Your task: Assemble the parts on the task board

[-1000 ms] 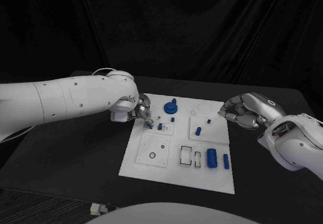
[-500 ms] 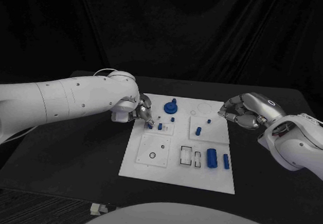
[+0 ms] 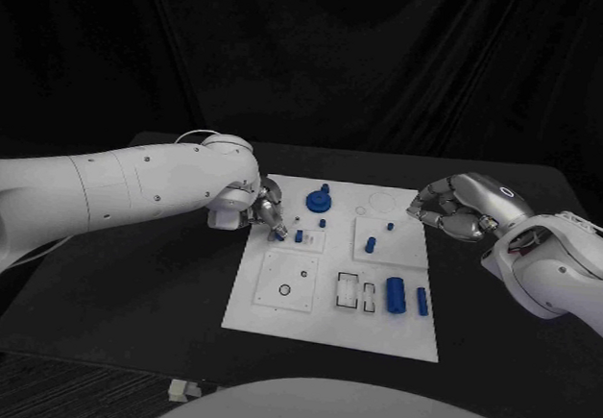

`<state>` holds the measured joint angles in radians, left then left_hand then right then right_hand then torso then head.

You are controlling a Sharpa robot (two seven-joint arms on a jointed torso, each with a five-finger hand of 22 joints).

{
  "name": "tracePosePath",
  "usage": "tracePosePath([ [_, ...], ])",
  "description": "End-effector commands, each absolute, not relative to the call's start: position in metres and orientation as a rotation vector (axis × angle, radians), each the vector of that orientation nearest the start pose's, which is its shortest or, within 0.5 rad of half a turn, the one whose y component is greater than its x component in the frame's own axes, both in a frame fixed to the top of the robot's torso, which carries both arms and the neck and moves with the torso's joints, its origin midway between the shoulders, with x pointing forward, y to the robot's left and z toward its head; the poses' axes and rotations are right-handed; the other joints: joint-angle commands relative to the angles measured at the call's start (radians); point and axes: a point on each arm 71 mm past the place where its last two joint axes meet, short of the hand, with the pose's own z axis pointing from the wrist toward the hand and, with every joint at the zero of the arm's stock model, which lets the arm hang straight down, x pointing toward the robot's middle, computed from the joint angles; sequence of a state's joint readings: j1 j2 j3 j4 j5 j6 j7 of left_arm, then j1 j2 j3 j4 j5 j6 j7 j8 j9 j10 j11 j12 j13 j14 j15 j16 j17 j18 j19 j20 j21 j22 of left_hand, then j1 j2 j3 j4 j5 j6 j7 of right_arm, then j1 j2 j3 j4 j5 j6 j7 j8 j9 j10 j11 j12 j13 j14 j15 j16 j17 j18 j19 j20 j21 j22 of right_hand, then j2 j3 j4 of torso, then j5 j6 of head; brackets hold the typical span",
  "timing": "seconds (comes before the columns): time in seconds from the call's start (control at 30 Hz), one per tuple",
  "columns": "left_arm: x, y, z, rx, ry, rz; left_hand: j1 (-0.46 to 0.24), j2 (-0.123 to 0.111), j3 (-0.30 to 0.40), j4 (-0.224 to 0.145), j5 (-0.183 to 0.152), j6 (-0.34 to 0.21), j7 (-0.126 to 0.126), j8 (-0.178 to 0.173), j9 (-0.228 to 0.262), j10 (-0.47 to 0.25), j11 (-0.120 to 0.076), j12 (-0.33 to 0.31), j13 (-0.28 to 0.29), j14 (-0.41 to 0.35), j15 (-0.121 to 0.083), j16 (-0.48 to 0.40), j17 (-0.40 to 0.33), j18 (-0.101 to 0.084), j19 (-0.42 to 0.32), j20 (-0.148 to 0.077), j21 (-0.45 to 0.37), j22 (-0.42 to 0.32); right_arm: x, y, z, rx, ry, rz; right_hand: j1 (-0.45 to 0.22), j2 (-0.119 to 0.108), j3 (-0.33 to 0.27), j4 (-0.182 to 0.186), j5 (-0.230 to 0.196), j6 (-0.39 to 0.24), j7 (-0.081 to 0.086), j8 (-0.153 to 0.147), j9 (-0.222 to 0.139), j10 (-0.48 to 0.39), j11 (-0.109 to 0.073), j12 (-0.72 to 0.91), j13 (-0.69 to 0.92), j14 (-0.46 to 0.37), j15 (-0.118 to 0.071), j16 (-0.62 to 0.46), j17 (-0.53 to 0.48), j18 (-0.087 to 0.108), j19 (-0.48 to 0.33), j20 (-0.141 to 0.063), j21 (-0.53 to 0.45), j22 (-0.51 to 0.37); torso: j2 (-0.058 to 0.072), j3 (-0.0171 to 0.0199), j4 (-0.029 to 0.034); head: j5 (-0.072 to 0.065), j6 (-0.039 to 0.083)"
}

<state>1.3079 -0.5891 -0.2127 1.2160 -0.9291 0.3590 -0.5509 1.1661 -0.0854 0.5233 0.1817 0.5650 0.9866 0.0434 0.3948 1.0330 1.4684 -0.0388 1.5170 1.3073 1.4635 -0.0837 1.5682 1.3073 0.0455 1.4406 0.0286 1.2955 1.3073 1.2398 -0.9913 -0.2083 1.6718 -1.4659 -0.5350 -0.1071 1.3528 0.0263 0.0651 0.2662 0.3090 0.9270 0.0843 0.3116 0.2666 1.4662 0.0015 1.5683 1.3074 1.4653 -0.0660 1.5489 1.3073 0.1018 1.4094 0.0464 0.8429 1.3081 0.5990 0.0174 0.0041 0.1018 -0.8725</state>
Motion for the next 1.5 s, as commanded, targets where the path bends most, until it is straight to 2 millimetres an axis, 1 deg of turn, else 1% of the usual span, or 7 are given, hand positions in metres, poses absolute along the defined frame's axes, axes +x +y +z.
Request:
tracePosePath([
  [0.03,0.5099,0.1821,-0.2575,-0.089,2.614,-0.267,0.002,0.008,0.100,-0.108,0.004,-0.001,-0.006,-0.004,-0.001,0.056,0.004,-0.006,0.214,0.107,0.001,0.003,0.263,0.017,-0.005,-0.001,-0.006,0.180,0.4391,-0.2332,-0.2017,-0.116,1.589,0.620,0.010,0.000,0.001,-0.003,0.003,0.003,0.001,-0.003,-0.002,0.105,0.004,0.002,0.263,0.095,0.006,-0.006,0.222,0.019,-0.007,0.002,-0.004,0.096,0.000,-0.0001,0.0003,0.000,0.000],
  [0.27,0.5099,0.1819,-0.2588,-0.093,2.611,-0.272,0.002,0.008,0.100,-0.108,0.004,-0.001,-0.006,-0.004,-0.001,0.056,0.004,-0.006,0.214,0.107,0.001,0.003,0.263,0.017,-0.005,-0.001,-0.006,0.180,0.4390,-0.2330,-0.2020,-0.117,1.590,0.621,0.010,0.000,0.001,-0.003,0.003,0.003,0.001,-0.003,-0.002,0.105,0.004,0.002,0.263,0.095,0.006,-0.006,0.222,0.019,-0.007,0.002,-0.004,0.096,0.001,-0.0001,0.0001,0.001,0.000],
  [0.43,0.5100,0.1817,-0.2593,-0.098,2.605,-0.279,0.002,0.009,0.099,-0.109,0.004,-0.001,-0.006,-0.004,-0.001,0.055,0.005,-0.007,0.214,0.107,0.002,0.003,0.263,0.017,-0.006,0.000,-0.007,0.180,0.4387,-0.2330,-0.2025,-0.116,1.590,0.622,0.010,0.000,0.001,-0.003,0.003,0.003,0.001,-0.003,-0.002,0.105,0.004,0.002,0.263,0.095,0.006,-0.006,0.222,0.019,-0.007,0.002,-0.004,0.096,0.001,-0.0003,0.0005,-0.001,0.000],
  [0.57,0.5101,0.1817,-0.2592,-0.105,2.596,-0.286,0.002,0.010,0.099,-0.110,0.004,-0.002,-0.005,-0.004,-0.001,0.055,0.005,-0.007,0.214,0.107,0.002,0.003,0.263,0.017,-0.006,0.000,-0.006,0.180,0.4383,-0.2335,-0.2035,-0.115,1.592,0.621,0.010,0.000,0.001,-0.003,0.003,0.003,0.001,-0.003,-0.002,0.105,0.004,0.002,0.263,0.095,0.006,-0.006,0.222,0.019,-0.007,0.002,-0.004,0.096,0.000,-0.0003,0.0006,0.001,0.000],
  [0.7,0.5095,0.1819,-0.2591,-0.108,2.592,-0.290,0.002,0.010,0.099,-0.110,0.004,-0.002,-0.005,-0.004,-0.001,0.055,0.005,-0.007,0.214,0.107,0.002,0.003,0.263,0.017,-0.006,0.000,-0.006,0.180,0.4380,-0.2340,-0.2045,-0.114,1.595,0.620,0.010,0.001,0.001,-0.003,0.004,0.003,0.001,-0.003,-0.002,0.105,0.004,0.002,0.263,0.095,0.006,-0.006,0.222,0.019,-0.007,0.002,-0.004,0.096,0.000,-0.0002,0.0005,0.000,0.000],
  [1.0,0.5070,0.1818,-0.2580,-0.118,2.574,-0.305,0.003,0.010,0.099,-0.111,0.004,-0.002,-0.005,-0.004,-0.001,0.055,0.005,-0.007,0.214,0.107,0.002,0.003,0.263,0.017,-0.006,0.000,-0.007,0.180,0.4378,-0.2347,-0.2060,-0.112,1.599,0.617,0.010,0.001,0.001,-0.003,0.004,0.003,0.001,-0.003,-0.002,0.105,0.004,0.002,0.263,0.095,0.006,-0.006,0.222,0.019,-0.007,0.002,-0.004,0.096,0.000,0.0000,0.0003,0.002,0.000],
  [1.5,0.5077,0.1838,-0.2580,-0.125,2.571,-0.299,0.003,0.010,0.099,-0.111,0.004,-0.002,-0.005,-0.004,-0.001,0.055,0.005,-0.007,0.214,0.107,0.002,0.003,0.263,0.017,-0.006,0.000,-0.007,0.180,0.4377,-0.2347,-0.2066,-0.112,1.601,0.617,0.010,0.001,0.001,-0.003,0.004,0.003,0.001,-0.003,-0.002,0.105,0.004,0.002,0.263,0.095,0.006,-0.006,0.222,0.019,-0.007,0.002,-0.004,0.096,0.000,-0.0002,0.0006,0.001,0.000],
])
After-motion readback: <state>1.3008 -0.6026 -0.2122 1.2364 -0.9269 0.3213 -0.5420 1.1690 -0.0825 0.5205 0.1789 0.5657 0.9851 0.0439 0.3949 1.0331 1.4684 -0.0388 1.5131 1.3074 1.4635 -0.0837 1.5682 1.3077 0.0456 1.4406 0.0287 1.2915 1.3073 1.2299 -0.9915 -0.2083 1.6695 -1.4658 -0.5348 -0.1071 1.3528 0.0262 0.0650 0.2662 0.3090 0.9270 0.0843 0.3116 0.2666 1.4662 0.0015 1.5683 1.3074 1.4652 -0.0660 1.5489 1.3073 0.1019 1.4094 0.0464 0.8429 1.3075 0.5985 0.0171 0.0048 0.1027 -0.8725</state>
